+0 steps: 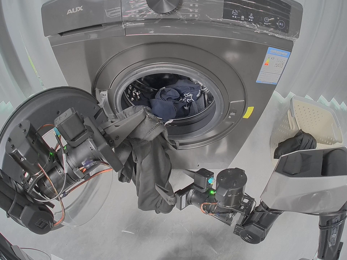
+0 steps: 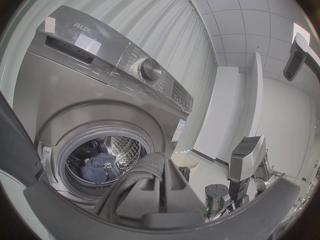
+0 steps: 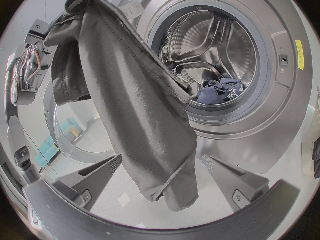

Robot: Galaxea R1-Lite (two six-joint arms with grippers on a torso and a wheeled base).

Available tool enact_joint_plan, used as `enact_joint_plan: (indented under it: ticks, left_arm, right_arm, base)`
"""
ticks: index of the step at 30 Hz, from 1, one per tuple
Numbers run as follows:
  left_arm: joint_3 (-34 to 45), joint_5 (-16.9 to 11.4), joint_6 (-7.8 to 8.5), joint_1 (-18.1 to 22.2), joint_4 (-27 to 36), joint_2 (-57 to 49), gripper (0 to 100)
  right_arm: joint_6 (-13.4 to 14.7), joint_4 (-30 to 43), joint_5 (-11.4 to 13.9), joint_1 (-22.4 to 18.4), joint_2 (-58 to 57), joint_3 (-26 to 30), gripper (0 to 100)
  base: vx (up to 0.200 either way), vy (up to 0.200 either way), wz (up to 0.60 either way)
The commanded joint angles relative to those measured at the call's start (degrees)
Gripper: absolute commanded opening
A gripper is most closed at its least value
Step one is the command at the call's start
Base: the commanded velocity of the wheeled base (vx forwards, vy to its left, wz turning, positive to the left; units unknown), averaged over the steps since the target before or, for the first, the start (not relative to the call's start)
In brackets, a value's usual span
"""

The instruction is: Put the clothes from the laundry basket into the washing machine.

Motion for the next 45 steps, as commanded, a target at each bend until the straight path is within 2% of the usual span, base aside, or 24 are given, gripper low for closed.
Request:
enact_joint_plan:
  ticks: [1, 7, 8, 12, 20, 24, 30, 31, 42, 45]
  left_arm:
    - [0.0, -0.02, 0.01, 0.0, -0.02, -0.16, 0]
    - [0.0, -0.1, 0.01, 0.0, -0.02, -0.33, 0]
    - [0.18, -0.1, 0.01, 0.0, -0.02, -0.42, 0]
    - [0.18, -0.1, 0.01, -0.35, -0.02, -0.33, 0]
    - [0.35, -0.1, 0.1, -0.52, -0.02, -0.33, 0]
    - [0.35, -0.1, 0.1, -0.61, -0.02, -0.33, 0]
    - [0.44, -0.02, 0.1, -0.61, -0.02, -0.25, 0]
    - [0.53, -0.02, 0.1, -0.61, -0.02, -0.25, 0]
    - [0.44, -0.02, 0.1, -0.26, -0.02, -0.25, 0]
    - [0.35, -0.02, 0.1, -0.17, -0.02, -0.25, 0]
  right_arm:
    - [0.01, -0.1, 0.55, -1.98, 0.91, -3.49, 100]
    - [-0.07, -0.1, 1.96, -4.7, 1.88, -3.31, 100]
    - [-0.16, -0.01, 2.48, -6.55, 1.52, -3.14, 100]
    - [-0.16, 0.87, 2.83, -9.62, 1.35, -4.02, 100]
    - [-0.07, 2.27, 2.83, -13.58, 4.86, -9.11, 100]
    - [-0.07, 2.97, 2.83, -13.4, 6.36, -11.13, 100]
    - [-0.16, 3.59, 2.83, -10.77, 8.47, -13.33, 100]
    - [-0.16, 3.41, 2.92, -9.01, 8.38, -14.12, 100]
    - [0.54, 1.13, 4.07, -2.68, 4.95, -10.34, 100]
    - [0.54, 0.07, 4.5, -2.07, 5.04, -9.9, 100]
  base:
    - [0.0, 0.0, 0.0]
    - [0.0, 0.0, 0.0]
    - [0.0, 0.0, 0.0]
    - [0.0, 0.0, 0.0]
    - [0.0, 0.0, 0.0]
    - [0.0, 0.0, 0.0]
    - [0.0, 0.0, 0.0]
    - [0.0, 0.0, 0.0]
    - [0.0, 0.0, 0.0]
    - [0.0, 0.0, 0.0]
